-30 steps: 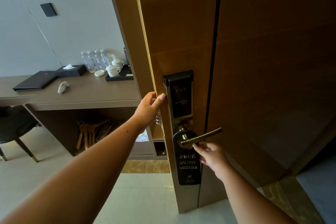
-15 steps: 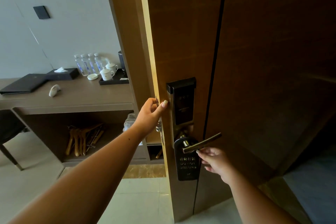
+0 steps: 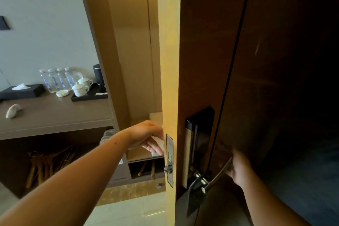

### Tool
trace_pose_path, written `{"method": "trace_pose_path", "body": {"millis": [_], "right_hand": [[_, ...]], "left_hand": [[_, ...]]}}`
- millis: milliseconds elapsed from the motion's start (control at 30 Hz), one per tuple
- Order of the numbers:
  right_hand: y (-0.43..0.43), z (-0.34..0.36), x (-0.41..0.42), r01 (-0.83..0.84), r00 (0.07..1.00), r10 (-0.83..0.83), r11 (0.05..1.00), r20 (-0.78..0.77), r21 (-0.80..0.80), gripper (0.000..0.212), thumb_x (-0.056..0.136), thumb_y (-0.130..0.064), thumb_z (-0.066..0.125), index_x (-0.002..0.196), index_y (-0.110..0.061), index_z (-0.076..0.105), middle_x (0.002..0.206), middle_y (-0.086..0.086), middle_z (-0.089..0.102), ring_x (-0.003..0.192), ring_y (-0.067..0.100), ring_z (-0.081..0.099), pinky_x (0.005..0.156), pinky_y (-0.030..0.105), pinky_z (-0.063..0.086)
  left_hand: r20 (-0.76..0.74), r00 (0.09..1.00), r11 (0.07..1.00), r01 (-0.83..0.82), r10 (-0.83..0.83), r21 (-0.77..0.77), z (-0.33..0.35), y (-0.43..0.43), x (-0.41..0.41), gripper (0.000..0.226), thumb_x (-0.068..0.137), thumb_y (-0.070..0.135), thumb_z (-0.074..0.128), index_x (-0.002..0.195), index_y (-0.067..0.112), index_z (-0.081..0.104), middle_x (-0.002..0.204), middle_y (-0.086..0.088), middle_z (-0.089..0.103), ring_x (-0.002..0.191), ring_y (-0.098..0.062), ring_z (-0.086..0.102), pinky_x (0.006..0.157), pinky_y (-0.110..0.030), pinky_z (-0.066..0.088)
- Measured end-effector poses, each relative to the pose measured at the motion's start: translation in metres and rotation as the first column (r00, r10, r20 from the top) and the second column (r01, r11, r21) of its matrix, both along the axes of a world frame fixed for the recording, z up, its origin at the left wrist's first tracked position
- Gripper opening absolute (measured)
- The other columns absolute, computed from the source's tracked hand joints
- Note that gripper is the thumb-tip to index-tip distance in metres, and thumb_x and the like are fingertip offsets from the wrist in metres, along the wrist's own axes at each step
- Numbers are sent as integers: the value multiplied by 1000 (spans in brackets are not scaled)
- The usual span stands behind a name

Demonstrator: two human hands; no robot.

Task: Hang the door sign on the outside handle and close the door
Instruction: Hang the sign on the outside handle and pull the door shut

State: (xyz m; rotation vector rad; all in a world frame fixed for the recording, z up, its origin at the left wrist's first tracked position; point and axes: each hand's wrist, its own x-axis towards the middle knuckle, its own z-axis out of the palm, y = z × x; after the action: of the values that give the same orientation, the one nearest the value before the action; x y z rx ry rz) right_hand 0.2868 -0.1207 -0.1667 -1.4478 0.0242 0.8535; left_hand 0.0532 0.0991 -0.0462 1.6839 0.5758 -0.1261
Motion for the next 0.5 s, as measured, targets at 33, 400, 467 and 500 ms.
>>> {"method": "trace_pose_path", "body": {"millis": [33, 400, 467, 500], "right_hand": [[-5, 3, 1, 20, 1000, -20, 1000, 5, -3, 37, 93, -39, 46, 121, -16, 57, 110, 14, 64, 94, 31, 62, 73, 40, 51], [-115, 48, -7, 216, 969, -217, 976, 121, 21, 51, 91, -50, 45, 122, -12, 58, 122, 17, 61, 114, 35, 56, 105, 53, 37], [-139, 51, -9, 261, 956, -274, 957, 103, 130, 54, 91, -50, 45, 123, -9, 60, 121, 18, 62, 112, 35, 58, 102, 51, 41], [-149, 53, -11, 288, 946, -305, 945, 106, 154, 55, 90, -50, 46, 122, -8, 61, 118, 17, 64, 108, 34, 60, 98, 50, 45]], "left_hand": [[-33, 996, 997, 79, -79, 0, 3, -3, 4, 38, 98, 30, 44, 113, -2, 56, 91, -10, 76, 82, -30, 72, 81, -40, 54], [-195, 756, 758, 647, -625, 82, 35, -94, 97, 27, 90, 38, 46, 111, 26, 56, 111, -11, 72, 86, -31, 72, 84, -41, 57], [-186, 731, 696, 682, -657, 225, 37, -116, 111, 23, 89, 35, 49, 107, 25, 60, 106, -8, 74, 77, -25, 72, 76, -35, 58], [-187, 713, 652, 697, -676, 300, 37, -127, 119, 20, 91, 29, 48, 106, 24, 61, 105, -7, 74, 76, -24, 71, 75, -34, 58]]}}
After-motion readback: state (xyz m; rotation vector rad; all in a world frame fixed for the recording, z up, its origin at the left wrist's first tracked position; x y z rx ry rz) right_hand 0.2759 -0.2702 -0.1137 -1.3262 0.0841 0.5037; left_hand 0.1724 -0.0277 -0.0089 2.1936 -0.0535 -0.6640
